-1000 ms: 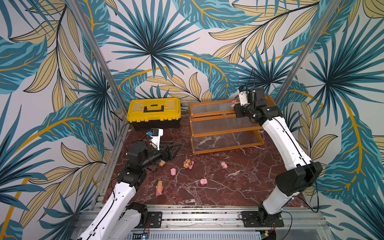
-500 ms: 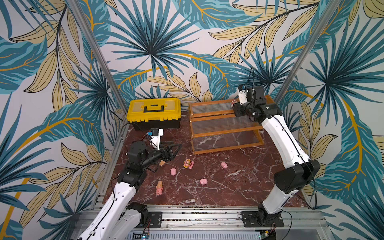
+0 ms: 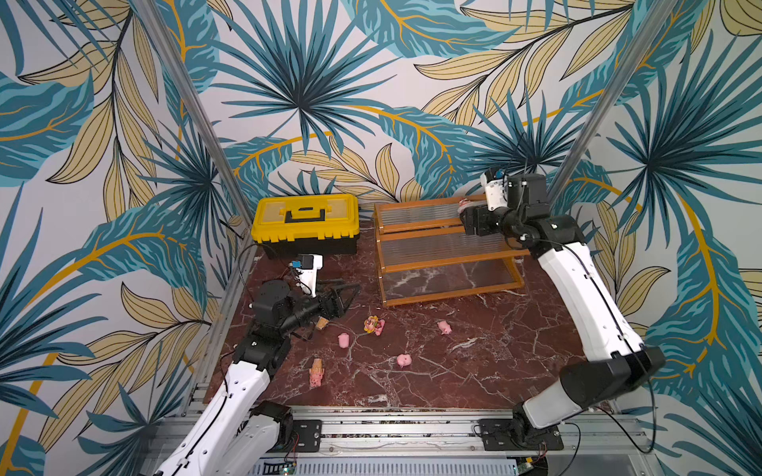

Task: Organize plastic toys on shelves
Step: Place the plastic toy on the shelf, then pick up the plastic toy at the center of the board.

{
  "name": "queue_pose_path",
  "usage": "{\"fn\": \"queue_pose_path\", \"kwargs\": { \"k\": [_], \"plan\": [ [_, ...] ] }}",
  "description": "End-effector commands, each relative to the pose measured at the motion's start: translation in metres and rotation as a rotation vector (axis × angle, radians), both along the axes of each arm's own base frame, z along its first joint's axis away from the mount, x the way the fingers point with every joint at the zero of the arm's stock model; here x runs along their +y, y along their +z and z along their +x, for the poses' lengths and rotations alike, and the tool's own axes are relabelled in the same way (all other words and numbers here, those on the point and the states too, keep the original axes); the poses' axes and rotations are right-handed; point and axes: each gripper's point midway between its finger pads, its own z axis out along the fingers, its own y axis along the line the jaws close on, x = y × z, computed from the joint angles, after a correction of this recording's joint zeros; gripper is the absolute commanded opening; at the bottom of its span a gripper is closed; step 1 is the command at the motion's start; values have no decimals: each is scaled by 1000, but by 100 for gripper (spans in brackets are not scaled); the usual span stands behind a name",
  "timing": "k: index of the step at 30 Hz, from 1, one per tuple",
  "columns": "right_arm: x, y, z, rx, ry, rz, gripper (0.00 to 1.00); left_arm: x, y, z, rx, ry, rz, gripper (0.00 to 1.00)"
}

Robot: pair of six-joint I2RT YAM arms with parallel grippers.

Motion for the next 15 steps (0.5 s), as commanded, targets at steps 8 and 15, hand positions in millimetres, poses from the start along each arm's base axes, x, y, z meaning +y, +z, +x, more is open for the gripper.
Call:
{"fn": "queue_pose_path", "kwargs": {
  "k": [8,15],
  "plan": [
    [39,-5,-113,-82,192,590,85,16,-18,14,106,141,-159,80],
    [70,-137,-157,175,169,582,75,16,-113,3,507,159,-17,76]
  ]
}}
